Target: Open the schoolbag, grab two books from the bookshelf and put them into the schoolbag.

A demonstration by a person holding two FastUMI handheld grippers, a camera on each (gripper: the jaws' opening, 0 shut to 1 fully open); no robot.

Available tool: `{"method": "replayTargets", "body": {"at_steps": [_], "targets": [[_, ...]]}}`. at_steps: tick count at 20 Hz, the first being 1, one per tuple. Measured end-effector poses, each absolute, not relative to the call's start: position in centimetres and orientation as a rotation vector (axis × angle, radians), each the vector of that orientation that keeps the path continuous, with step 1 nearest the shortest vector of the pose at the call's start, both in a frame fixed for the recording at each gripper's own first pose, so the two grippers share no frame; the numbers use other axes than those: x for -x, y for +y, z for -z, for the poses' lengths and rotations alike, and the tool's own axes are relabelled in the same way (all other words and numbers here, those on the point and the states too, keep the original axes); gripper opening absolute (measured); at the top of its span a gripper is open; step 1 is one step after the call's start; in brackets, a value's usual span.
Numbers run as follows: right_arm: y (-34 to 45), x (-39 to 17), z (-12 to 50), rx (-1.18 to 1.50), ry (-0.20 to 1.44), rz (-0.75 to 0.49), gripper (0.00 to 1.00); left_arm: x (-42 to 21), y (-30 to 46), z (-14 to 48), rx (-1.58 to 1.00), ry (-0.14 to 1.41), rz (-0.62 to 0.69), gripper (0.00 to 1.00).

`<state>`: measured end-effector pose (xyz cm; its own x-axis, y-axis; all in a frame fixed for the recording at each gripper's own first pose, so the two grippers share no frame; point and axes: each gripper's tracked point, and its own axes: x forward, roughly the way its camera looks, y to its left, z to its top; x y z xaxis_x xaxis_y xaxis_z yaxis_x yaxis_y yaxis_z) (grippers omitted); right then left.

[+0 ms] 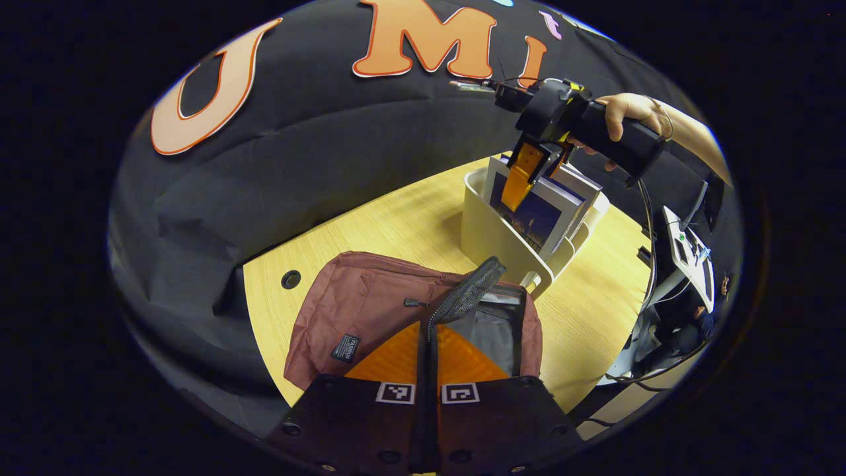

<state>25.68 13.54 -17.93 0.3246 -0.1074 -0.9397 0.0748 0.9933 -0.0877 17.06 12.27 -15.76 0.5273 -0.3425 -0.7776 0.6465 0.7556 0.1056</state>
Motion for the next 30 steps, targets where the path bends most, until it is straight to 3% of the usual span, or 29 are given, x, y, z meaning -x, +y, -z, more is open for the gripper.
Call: {"method": "replayTargets", "body": {"at_steps": [1, 2, 3, 8, 13, 21, 26, 30], "targets": [[13.5, -25.4, 18.1, 0.013, 1.254, 0.136, 0.61, -17.0, 12.3, 15.8, -0.409, 0.823, 0.609, 0.01], [13.8, -25.7, 18.2, -0.010, 1.247, 0.140, 0.43, -17.0, 12.3, 15.8, -0.406, 0.825, 0.607, 0.01], [13.7, -25.9, 18.2, -0.013, 1.240, 0.141, 0.40, -16.9, 12.3, 15.9, -0.403, 0.826, 0.606, 0.01], [13.6, -25.6, 15.0, -0.026, 1.170, 0.169, 0.38, -16.8, 12.1, 16.1, -0.396, 0.836, 0.607, 0.01], [14.5, -23.6, 7.5, -0.059, 1.051, 0.141, 0.37, -16.7, 11.8, 16.3, -0.409, 0.834, 0.622, 0.01], [12.7, -12.0, -3.7, -0.215, 0.798, 0.098, 0.37, -16.4, 12.0, 16.3, -0.382, 0.829, 0.632, 0.01], [15.3, -4.0, 1.6, -0.585, 0.713, 0.000, 0.37, -16.5, 11.7, 15.8, -0.364, 0.808, 0.614, 0.01], [18.1, -3.5, 9.4, -0.853, 0.694, -0.068, 0.36, -16.5, 11.4, 15.0, -0.338, 0.801, 0.593, 0.01]]}}
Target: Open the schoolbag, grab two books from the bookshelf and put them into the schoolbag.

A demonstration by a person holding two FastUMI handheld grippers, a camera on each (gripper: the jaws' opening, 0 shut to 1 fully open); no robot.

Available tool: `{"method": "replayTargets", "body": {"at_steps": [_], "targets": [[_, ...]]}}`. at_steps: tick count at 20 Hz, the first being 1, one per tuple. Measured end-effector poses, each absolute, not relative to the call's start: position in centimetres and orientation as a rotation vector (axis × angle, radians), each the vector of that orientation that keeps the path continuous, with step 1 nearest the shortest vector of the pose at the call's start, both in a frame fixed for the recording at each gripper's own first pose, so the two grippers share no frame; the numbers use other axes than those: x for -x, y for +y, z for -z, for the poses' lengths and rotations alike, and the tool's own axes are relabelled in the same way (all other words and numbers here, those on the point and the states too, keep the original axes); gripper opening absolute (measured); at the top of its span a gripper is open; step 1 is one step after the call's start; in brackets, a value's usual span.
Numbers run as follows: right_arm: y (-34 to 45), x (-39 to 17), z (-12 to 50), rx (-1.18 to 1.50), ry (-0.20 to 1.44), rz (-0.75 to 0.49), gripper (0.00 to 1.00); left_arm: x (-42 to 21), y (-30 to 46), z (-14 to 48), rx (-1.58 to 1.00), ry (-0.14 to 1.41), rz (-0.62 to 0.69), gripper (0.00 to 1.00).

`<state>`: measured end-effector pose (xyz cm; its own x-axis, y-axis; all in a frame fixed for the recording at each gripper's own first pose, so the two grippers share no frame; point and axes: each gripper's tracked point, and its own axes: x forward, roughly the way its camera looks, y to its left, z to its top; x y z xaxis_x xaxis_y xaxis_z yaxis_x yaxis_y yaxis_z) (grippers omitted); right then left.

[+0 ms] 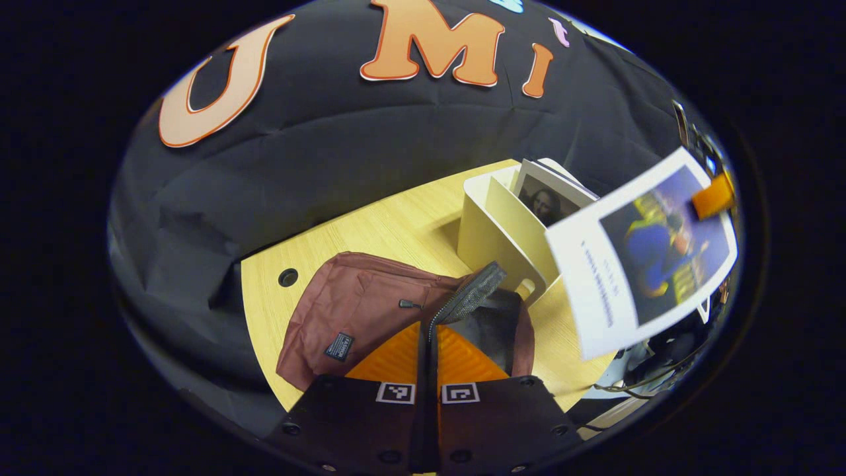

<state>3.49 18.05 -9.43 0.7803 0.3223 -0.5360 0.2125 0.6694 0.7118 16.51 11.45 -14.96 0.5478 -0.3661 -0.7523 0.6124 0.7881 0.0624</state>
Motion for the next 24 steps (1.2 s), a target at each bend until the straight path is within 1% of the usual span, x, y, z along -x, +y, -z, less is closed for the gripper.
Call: {"method": "replayTargets", "body": {"at_steps": [4, 7, 10, 15, 18, 19, 20, 22, 23, 24], "targets": [[20.1, -5.3, 17.2, -0.986, 0.685, -0.045, 0.36, -15.9, 11.2, 13.1, -0.337, 0.790, 0.583, 0.01], [22.8, -7.8, 20.7, -1.044, 0.674, -0.054, 0.36, -15.7, 10.3, 11.5, -0.345, 0.756, 0.590, 0.01], [25.8, -10.8, 22.3, -1.039, 0.631, -0.062, 0.36, -15.4, 9.3, 11.0, -0.355, 0.743, 0.596, 0.00], [29.9, -14.3, 24.4, -0.997, 0.652, -0.050, 0.36, -15.0, 8.3, 11.1, -0.345, 0.725, 0.617, 0.01], [31.6, -16.1, 25.3, -0.974, 0.650, -0.019, 0.36, -14.3, 7.2, 11.4, -0.336, 0.726, 0.652, 0.01], [32.1, -16.9, 25.8, -0.960, 0.654, -0.010, 0.48, -14.0, 6.9, 11.4, -0.339, 0.726, 0.665, 0.01], [32.7, -17.5, 26.0, -0.969, 0.659, -0.010, 0.36, -13.6, 6.4, 11.3, -0.337, 0.724, 0.679, 0.01], [33.1, -18.0, 26.5, -0.983, 0.680, 0.007, 0.36, -13.6, 6.5, 11.1, -0.352, 0.716, 0.678, 0.00], [32.7, -18.0, 26.9, -0.974, 0.697, 0.038, 0.36, -14.1, 7.0, 11.2, -0.352, 0.720, 0.667, 0.01], [32.3, -18.1, 27.3, -0.959, 0.711, 0.063, 0.38, -14.4, 7.4, 11.5, -0.336, 0.734, 0.654, 0.01]]}}
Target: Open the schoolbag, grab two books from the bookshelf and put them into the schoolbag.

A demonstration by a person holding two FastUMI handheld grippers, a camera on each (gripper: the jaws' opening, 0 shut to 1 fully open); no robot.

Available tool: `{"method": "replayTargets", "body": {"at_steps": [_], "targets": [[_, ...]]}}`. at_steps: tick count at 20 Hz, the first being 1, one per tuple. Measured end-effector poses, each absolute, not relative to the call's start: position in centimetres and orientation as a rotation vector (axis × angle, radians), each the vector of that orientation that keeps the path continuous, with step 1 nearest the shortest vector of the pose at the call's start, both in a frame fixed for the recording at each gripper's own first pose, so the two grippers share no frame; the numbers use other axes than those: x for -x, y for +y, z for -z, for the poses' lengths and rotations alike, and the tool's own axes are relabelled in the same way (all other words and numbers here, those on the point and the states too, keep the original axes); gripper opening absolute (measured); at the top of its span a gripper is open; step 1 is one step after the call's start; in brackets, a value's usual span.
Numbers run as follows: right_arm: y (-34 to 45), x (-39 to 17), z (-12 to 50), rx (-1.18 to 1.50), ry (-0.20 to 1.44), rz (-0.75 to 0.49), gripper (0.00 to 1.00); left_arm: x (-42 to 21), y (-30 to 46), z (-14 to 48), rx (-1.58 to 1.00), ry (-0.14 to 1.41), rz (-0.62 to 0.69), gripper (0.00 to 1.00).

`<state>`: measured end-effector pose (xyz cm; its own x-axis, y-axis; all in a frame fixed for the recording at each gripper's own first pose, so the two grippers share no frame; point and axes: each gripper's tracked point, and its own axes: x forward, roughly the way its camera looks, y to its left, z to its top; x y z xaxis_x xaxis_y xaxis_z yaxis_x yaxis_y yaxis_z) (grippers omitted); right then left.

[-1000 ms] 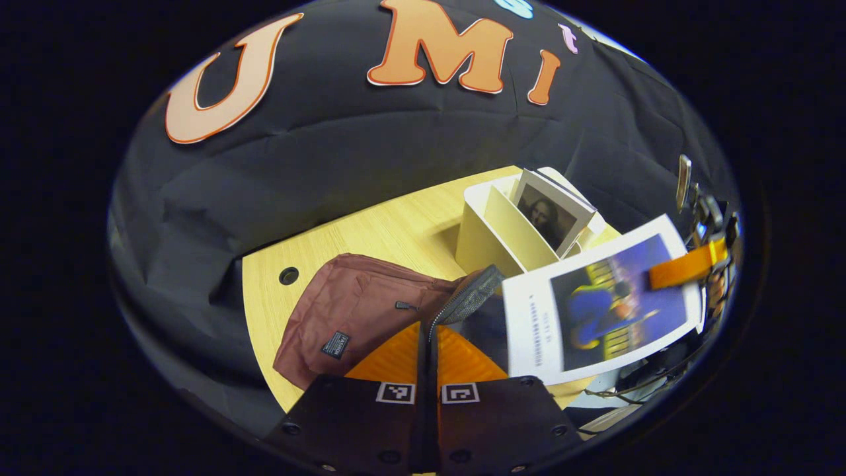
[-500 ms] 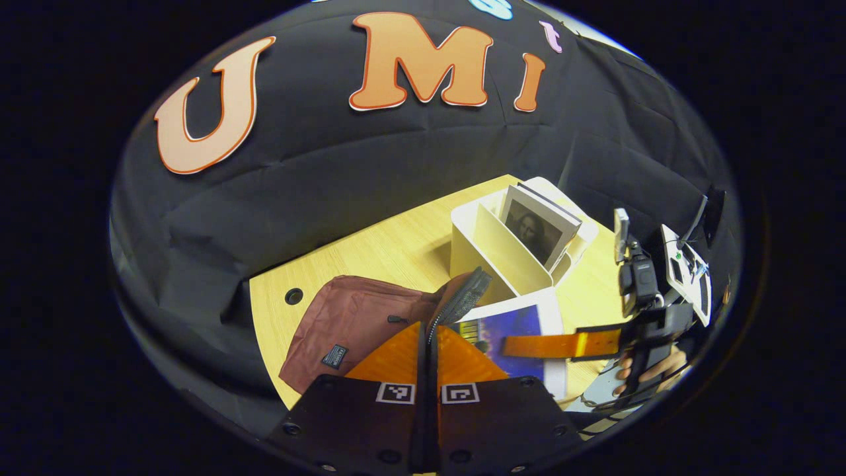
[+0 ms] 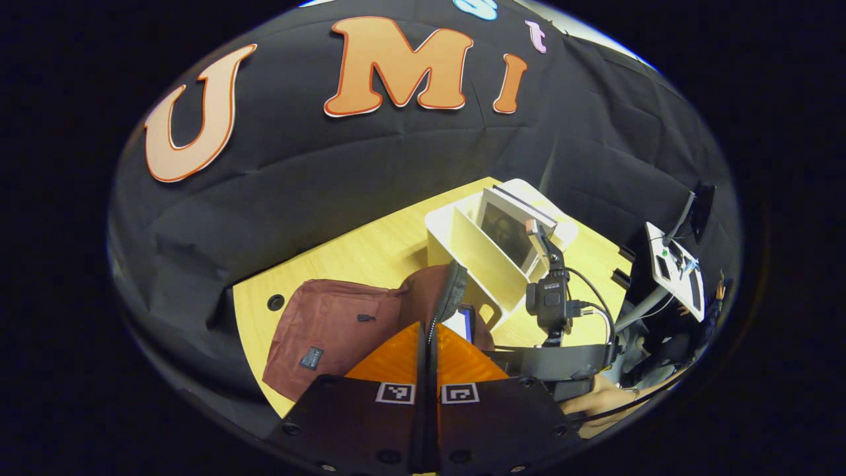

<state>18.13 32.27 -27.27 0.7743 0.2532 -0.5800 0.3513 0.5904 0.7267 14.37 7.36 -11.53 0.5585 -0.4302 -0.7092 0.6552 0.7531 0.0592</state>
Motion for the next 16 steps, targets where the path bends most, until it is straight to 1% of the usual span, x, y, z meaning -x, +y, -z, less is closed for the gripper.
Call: {"method": "replayTargets", "body": {"at_steps": [1, 2, 3, 4, 6, 11, 16], "targets": [[31.6, -17.6, 28.0, -0.919, 0.744, 0.100, 0.40, -14.4, 8.0, 11.6, -0.317, 0.743, 0.645, 0.01], [30.9, -16.8, 28.8, -0.878, 0.782, 0.139, 0.48, -14.6, 8.3, 11.5, -0.304, 0.746, 0.635, 0.01], [30.3, -16.0, 29.2, -0.859, 0.808, 0.155, 0.54, -14.9, 8.5, 11.9, -0.298, 0.746, 0.629, 0.01], [29.9, -15.4, 29.2, -0.853, 0.826, 0.164, 0.76, -15.0, 8.7, 11.7, -0.288, 0.745, 0.627, 0.01], [29.2, -14.3, 28.8, -0.842, 0.845, 0.163, 0.98, -15.1, 8.8, 11.5, -0.279, 0.739, 0.625, 0.01], [25.6, -11.5, 27.0, -0.778, 0.818, 0.127, 0.98, -15.0, 8.8, 11.5, -0.276, 0.737, 0.624, 0.01], [20.1, -7.2, 24.7, -0.539, 0.814, 0.115, 0.98, -14.8, 9.0, 11.8, -0.269, 0.738, 0.627, 0.01]]}}
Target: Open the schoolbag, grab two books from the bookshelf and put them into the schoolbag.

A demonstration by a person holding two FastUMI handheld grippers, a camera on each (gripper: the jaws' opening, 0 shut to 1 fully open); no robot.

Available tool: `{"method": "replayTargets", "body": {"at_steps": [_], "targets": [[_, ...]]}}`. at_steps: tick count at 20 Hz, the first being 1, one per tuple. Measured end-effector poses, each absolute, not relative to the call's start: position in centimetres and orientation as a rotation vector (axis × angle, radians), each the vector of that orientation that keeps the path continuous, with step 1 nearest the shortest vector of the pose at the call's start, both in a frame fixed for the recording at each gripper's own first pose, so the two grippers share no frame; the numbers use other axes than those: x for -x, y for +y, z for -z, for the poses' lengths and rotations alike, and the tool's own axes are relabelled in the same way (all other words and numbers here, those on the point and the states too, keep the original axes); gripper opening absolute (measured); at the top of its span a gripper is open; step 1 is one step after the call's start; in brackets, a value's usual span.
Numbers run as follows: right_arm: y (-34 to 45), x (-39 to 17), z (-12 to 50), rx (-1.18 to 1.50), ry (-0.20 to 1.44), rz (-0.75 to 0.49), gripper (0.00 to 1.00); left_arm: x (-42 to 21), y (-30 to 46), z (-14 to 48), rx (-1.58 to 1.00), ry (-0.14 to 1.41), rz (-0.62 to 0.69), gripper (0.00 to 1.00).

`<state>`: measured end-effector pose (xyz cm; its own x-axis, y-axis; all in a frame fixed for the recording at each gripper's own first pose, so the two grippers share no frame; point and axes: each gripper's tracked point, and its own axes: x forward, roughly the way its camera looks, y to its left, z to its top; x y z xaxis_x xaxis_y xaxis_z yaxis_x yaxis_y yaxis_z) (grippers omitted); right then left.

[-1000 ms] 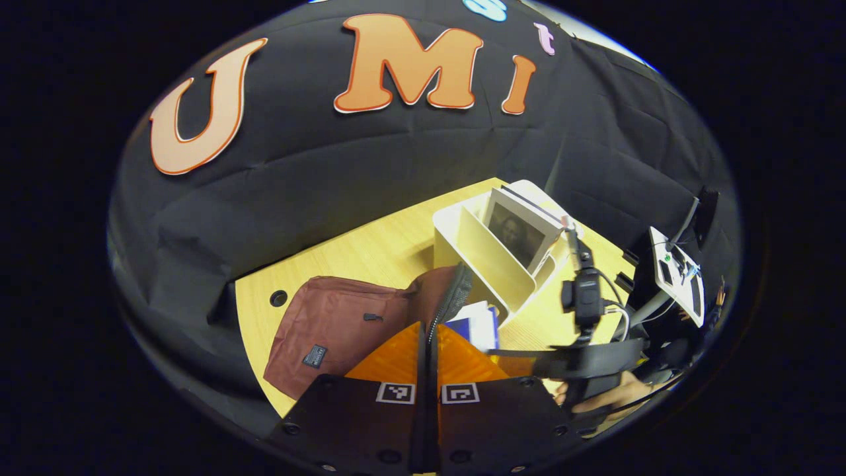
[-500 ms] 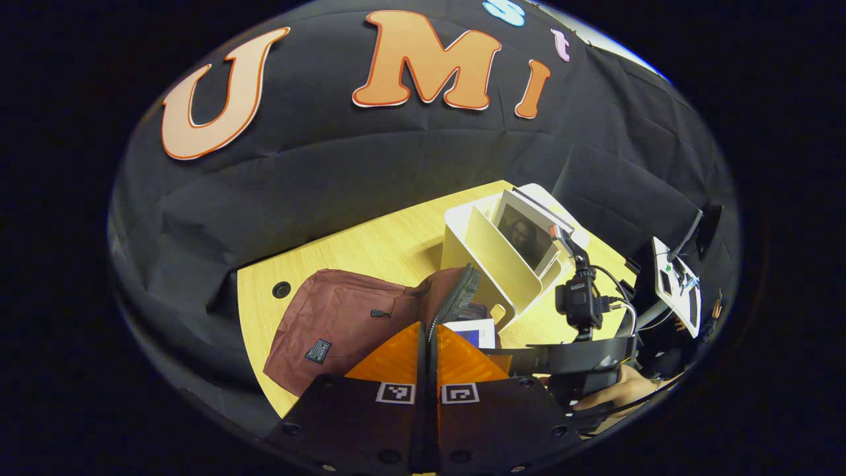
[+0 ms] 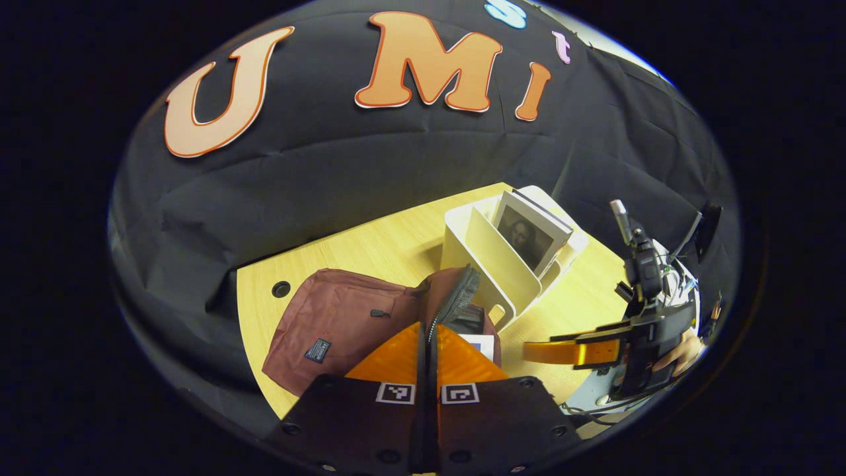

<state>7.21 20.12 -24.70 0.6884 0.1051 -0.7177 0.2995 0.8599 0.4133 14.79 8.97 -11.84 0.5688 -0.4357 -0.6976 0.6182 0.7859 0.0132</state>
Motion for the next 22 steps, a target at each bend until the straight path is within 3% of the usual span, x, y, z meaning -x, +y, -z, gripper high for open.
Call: {"method": "replayTargets", "body": {"at_steps": [7, 14, 18, 22], "targets": [[12.9, -5.0, 16.9, -0.226, 0.804, 0.104, 0.98, -14.7, 8.9, 12.6, -0.236, 0.757, 0.625, 0.01], [8.6, -13.0, 7.7, -0.041, 0.768, 0.106, 0.98, -14.7, 9.2, 13.2, -0.243, 0.774, 0.605, 0.01], [7.3, -18.9, 7.3, -0.009, 0.837, 0.116, 0.98, -15.2, 9.7, 13.5, -0.252, 0.790, 0.579, 0.01], [6.6, -22.6, 11.0, 0.009, 0.995, 0.111, 0.98, -15.4, 10.0, 13.7, -0.254, 0.803, 0.560, 0.01]]}}
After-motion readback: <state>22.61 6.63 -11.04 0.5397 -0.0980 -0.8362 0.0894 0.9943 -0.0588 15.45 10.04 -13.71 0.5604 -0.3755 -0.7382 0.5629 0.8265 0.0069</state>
